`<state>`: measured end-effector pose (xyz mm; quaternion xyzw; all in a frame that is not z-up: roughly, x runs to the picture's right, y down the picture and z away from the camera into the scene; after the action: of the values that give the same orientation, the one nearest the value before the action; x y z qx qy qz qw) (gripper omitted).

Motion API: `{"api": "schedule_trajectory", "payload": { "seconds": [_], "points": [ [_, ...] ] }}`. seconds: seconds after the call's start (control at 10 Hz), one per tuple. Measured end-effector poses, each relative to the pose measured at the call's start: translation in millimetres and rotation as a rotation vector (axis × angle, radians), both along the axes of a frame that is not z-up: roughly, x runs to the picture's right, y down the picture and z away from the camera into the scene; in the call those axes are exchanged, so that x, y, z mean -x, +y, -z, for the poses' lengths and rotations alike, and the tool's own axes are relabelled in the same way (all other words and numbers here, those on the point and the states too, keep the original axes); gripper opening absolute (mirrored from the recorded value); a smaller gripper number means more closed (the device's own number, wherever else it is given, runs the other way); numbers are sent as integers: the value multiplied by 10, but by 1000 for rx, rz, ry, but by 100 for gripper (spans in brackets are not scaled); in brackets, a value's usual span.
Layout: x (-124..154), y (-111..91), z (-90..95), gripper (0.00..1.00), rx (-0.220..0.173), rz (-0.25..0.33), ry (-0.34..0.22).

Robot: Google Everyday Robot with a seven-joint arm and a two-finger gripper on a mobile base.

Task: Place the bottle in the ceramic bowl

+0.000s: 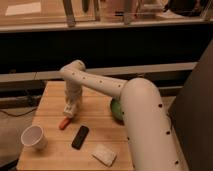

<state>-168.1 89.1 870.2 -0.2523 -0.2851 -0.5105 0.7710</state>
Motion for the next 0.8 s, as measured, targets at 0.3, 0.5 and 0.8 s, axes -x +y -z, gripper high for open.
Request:
{"api": "schedule_trajectory", "payload": {
  "seconds": [0.3, 0.5, 0.8],
  "points": [
    [-374, -98, 51, 4, -1, -36, 11],
    [-571, -153, 109, 4, -2, -61, 13],
    [-991, -200, 177, 4, -10, -96, 13]
  ]
}}
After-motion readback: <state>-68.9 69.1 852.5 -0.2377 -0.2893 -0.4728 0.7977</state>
